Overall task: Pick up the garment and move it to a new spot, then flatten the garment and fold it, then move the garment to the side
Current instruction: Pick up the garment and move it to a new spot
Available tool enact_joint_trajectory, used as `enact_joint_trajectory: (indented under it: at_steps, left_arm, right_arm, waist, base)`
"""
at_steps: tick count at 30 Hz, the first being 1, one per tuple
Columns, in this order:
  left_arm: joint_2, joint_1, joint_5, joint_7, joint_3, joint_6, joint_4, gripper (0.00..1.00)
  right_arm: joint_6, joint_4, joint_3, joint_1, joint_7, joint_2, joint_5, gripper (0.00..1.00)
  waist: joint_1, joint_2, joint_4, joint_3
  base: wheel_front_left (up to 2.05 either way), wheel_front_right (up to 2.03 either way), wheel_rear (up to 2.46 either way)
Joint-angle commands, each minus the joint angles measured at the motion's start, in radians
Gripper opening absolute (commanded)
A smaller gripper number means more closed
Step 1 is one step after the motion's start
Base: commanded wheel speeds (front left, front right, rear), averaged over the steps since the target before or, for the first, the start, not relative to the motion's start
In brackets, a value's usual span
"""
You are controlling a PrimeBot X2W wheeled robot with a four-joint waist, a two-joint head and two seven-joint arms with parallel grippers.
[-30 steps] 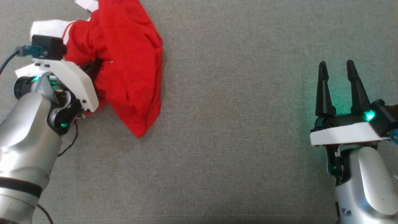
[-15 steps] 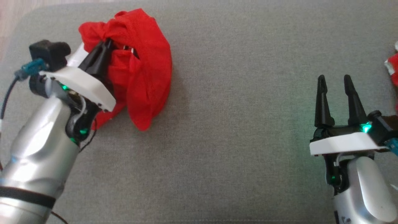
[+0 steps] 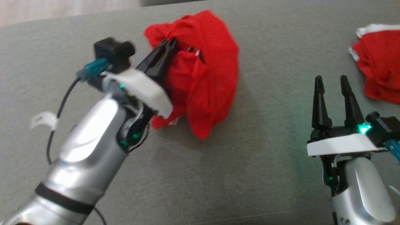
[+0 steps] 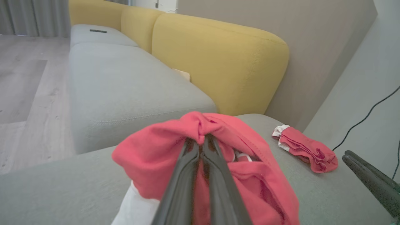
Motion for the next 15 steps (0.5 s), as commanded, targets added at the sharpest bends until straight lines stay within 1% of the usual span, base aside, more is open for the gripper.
enact_joint_trajectory:
  at_steps: [1,5,8,12,14,15]
  left_arm:
    - [0.007,-0.084,0.014,0.004,0.037,0.013,-0.033,0.0]
    - [-0.045,-0.124,0.032,0.006,0.019,0.041,0.001,0.0]
    - [-0.072,-0.16,0.06,-0.018,0.008,0.054,0.049,0.0]
    - [-0.11,-0.202,0.084,-0.057,-0.001,0.066,0.146,0.0]
    - [-0.124,-0.221,0.094,-0.084,0.004,0.083,0.209,0.0]
    - [-0.131,-0.228,0.101,-0.096,0.003,0.092,0.242,1.0]
  right_arm:
    - [-0.001,-0.034,0.031,-0.036,-0.01,-0.002,0.009,1.0]
    - [-0.001,-0.038,0.05,-0.049,-0.012,-0.002,0.028,1.0]
    - [-0.001,-0.042,0.065,-0.057,-0.013,-0.002,0.041,1.0]
    - [-0.001,-0.045,0.079,-0.063,-0.014,-0.002,0.058,1.0]
    - [-0.001,-0.051,0.081,-0.063,-0.014,-0.002,0.064,1.0]
    - [-0.001,-0.053,0.082,-0.062,-0.015,-0.002,0.066,1.0]
  waist:
    - [0.0,0.0,-0.043,0.016]
    - [0.0,0.0,-0.108,0.036]
    - [0.0,0.0,-0.151,0.052]
    - [0.0,0.0,-0.195,0.071]
    - [0.0,0.0,-0.206,0.077]
    - [0.0,0.0,-0.208,0.078]
  base:
    - [0.0,0.0,0.0]
    - [0.0,0.0,0.0]
    - [0.0,0.0,0.0]
    - [0.0,0.0,0.0]
    - [0.0,0.0,0.0]
    - [0.0,0.0,0.0]
